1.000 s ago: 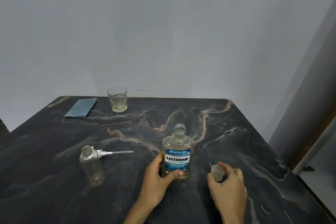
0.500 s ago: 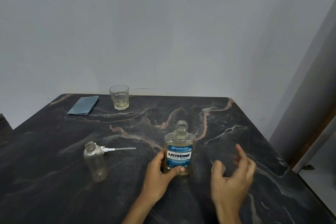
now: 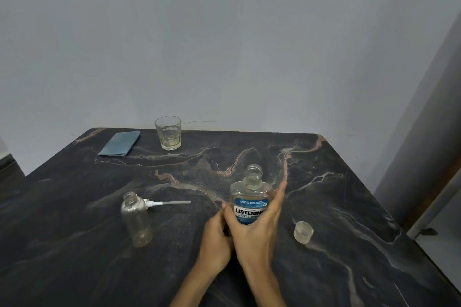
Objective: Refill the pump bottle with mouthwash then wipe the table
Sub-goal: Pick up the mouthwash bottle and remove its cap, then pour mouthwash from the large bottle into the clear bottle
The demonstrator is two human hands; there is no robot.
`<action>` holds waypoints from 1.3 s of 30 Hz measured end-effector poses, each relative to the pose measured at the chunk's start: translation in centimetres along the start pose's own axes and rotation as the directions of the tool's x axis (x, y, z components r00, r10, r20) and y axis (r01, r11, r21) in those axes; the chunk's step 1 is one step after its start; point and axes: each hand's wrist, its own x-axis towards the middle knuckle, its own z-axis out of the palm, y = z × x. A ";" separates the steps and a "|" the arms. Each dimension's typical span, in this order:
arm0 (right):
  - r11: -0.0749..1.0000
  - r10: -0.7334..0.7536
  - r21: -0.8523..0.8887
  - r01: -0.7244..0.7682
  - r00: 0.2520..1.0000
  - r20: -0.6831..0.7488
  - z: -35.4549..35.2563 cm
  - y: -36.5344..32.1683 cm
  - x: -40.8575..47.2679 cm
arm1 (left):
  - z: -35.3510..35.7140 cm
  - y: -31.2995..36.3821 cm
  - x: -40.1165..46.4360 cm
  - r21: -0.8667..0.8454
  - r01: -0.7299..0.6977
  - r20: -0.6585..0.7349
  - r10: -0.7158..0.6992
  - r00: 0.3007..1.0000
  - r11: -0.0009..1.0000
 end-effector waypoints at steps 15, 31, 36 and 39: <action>0.996 0.078 -0.047 -0.076 0.996 0.047 0.0 1.5 -0.5 | -1.8 1.8 -2.7 0.455 0.021 0.058 -0.053 0.997 0.890; 0.992 0.126 -0.002 -0.126 0.988 0.090 -0.1 1.5 -0.6 | -10.3 2.2 -3.6 0.239 0.233 -0.680 -0.009 0.733 0.943; 0.993 0.119 -0.014 -0.118 0.988 0.097 -0.1 1.6 -0.6 | -9.6 1.6 -2.9 0.193 0.206 -0.656 -0.030 0.754 0.959; 0.993 0.116 -0.018 -0.115 0.988 0.099 -0.2 1.5 -0.6 | -8.0 1.7 -3.0 0.120 0.169 -0.632 -0.056 0.773 0.978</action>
